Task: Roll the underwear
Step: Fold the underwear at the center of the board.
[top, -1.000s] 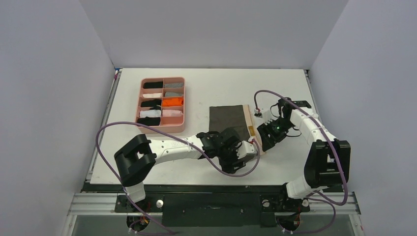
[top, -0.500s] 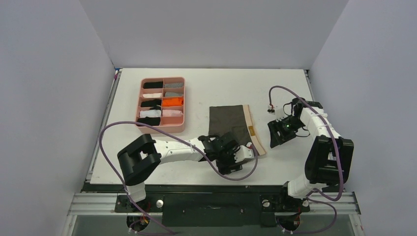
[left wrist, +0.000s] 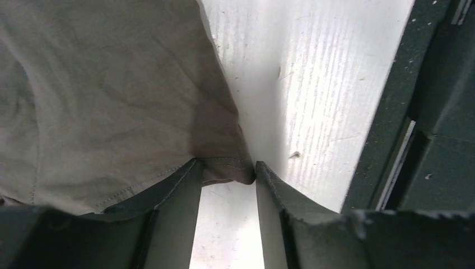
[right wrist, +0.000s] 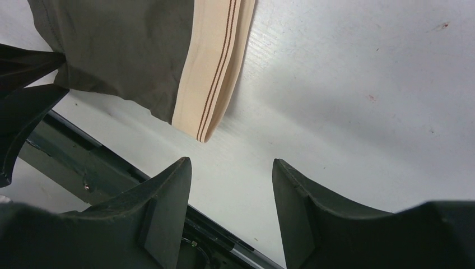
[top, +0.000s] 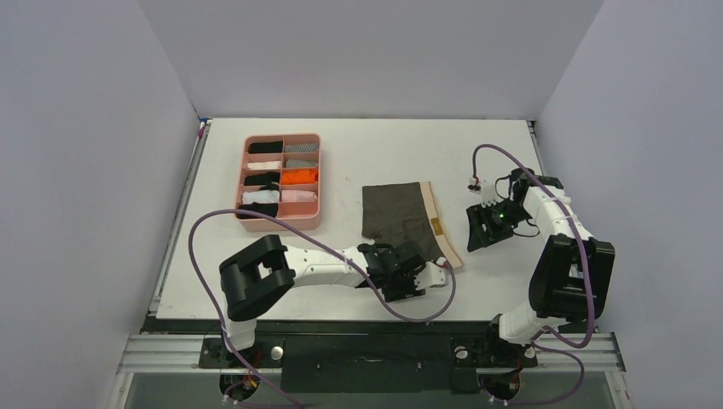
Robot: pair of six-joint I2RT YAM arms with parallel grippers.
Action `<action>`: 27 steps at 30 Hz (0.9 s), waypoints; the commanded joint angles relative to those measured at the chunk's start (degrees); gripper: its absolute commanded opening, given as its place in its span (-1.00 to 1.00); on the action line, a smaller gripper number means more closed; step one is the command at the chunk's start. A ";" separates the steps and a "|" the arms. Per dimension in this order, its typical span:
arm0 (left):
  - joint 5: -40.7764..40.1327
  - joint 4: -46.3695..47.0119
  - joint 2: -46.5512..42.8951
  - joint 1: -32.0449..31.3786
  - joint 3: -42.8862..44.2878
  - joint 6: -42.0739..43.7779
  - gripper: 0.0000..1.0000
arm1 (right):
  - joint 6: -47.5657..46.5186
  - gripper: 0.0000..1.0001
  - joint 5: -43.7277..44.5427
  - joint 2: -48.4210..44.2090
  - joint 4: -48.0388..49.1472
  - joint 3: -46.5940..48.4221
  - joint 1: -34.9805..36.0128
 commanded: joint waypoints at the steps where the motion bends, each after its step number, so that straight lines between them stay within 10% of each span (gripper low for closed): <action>1: -2.03 0.93 1.27 0.06 1.63 0.65 -0.33 | -1.24 0.03 -2.30 -0.46 0.99 0.29 -0.36; 8: -1.42 -0.80 -0.63 2.18 -0.38 3.16 -0.98 | -1.09 0.13 -0.90 -2.41 3.87 -0.25 0.60; 27: -1.31 -4.60 -6.25 6.70 -12.32 7.72 -0.96 | 16.08 0.04 12.70 28.29 16.67 33.68 20.80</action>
